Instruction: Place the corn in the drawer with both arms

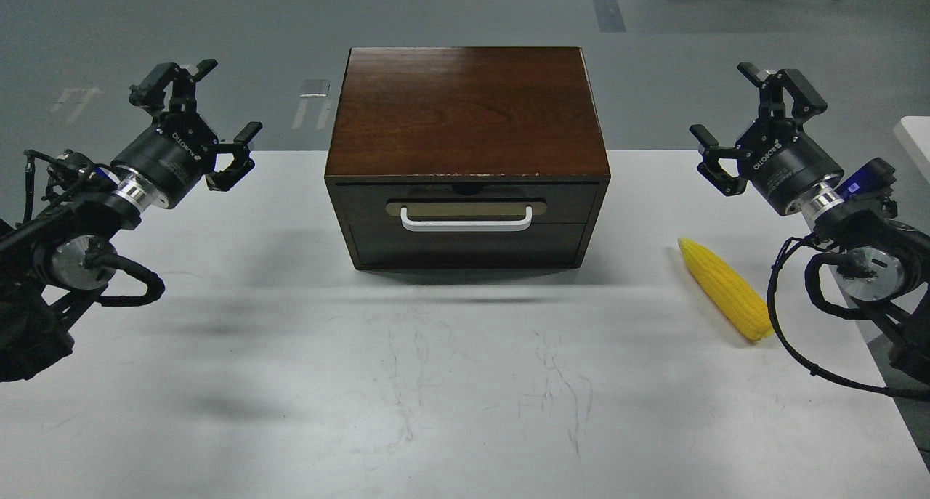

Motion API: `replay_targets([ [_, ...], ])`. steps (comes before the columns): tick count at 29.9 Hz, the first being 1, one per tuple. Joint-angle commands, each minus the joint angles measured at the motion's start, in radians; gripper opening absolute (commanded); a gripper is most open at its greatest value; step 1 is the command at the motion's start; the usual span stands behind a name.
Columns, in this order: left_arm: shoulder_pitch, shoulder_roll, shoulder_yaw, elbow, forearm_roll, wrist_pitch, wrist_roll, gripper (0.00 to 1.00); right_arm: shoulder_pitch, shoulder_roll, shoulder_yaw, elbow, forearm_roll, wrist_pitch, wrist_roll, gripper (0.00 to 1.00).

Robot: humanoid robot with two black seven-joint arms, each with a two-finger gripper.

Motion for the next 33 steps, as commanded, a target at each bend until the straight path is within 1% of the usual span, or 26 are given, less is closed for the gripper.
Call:
replay_targets([
  [1, 0.0, -0.002, 0.001, 0.0, 0.0, 0.0, 0.0, 0.99, 0.0, 0.0, -0.002, 0.0, 0.0, 0.0, 0.0, 1.0],
  [8, -0.006, 0.002, 0.007, 0.0, 0.02, 0.0, 0.003, 0.99, 0.0, -0.002, -0.002, 0.0, 0.0, 0.0, 0.001, 1.0],
  [11, -0.032, 0.018, 0.016, 0.02, 0.031, 0.0, 0.003, 0.99, -0.001, -0.008, -0.002, 0.0, 0.0, 0.0, 0.001, 1.0],
  [14, -0.116, 0.059, 0.018, 0.046, 0.064, 0.0, 0.006, 0.99, 0.0, -0.012, -0.002, 0.002, 0.0, 0.0, 0.001, 1.0],
  [15, -0.164, 0.073, 0.02, 0.048, 0.096, 0.0, 0.008, 0.99, 0.002, -0.014, -0.002, 0.003, 0.0, 0.0, 0.001, 1.0],
  [18, -0.28, 0.113, 0.018, 0.026, 0.226, 0.0, 0.008, 0.99, 0.005, -0.017, 0.0, 0.003, 0.0, 0.0, 0.001, 1.0],
  [20, -0.323, 0.13, 0.018, 0.003, 0.271, 0.0, 0.008, 0.99, 0.005, -0.02, 0.0, 0.003, 0.0, 0.0, 0.001, 1.0],
  [22, -0.374, 0.148, 0.018, -0.055, 0.308, 0.0, 0.006, 0.99, 0.005, -0.026, 0.002, 0.003, 0.0, 0.0, 0.003, 1.0],
  [24, -0.426, 0.168, 0.018, -0.16, 0.371, 0.0, 0.006, 0.99, 0.003, -0.028, 0.003, 0.003, 0.0, 0.0, 0.003, 1.0],
  [26, -0.451, 0.18, 0.018, -0.219, 0.443, 0.0, 0.006, 0.99, 0.003, -0.029, 0.003, 0.002, 0.0, 0.0, 0.003, 1.0],
  [27, -0.474, 0.183, 0.018, -0.277, 0.539, 0.0, 0.006, 0.99, 0.003, -0.034, 0.005, 0.002, 0.0, 0.0, 0.003, 1.0],
  [28, -0.485, 0.182, 0.018, -0.303, 0.593, 0.0, 0.006, 0.99, 0.002, -0.038, 0.005, 0.002, 0.0, 0.0, 0.003, 1.0],
  [30, -0.505, 0.176, 0.013, -0.406, 0.813, 0.0, 0.002, 0.99, 0.002, -0.04, 0.006, 0.003, 0.0, 0.0, 0.005, 1.0],
  [33, -0.531, 0.157, 0.015, -0.474, 0.938, 0.0, 0.0, 0.99, 0.0, -0.04, 0.008, 0.003, 0.0, 0.0, 0.005, 1.0],
])
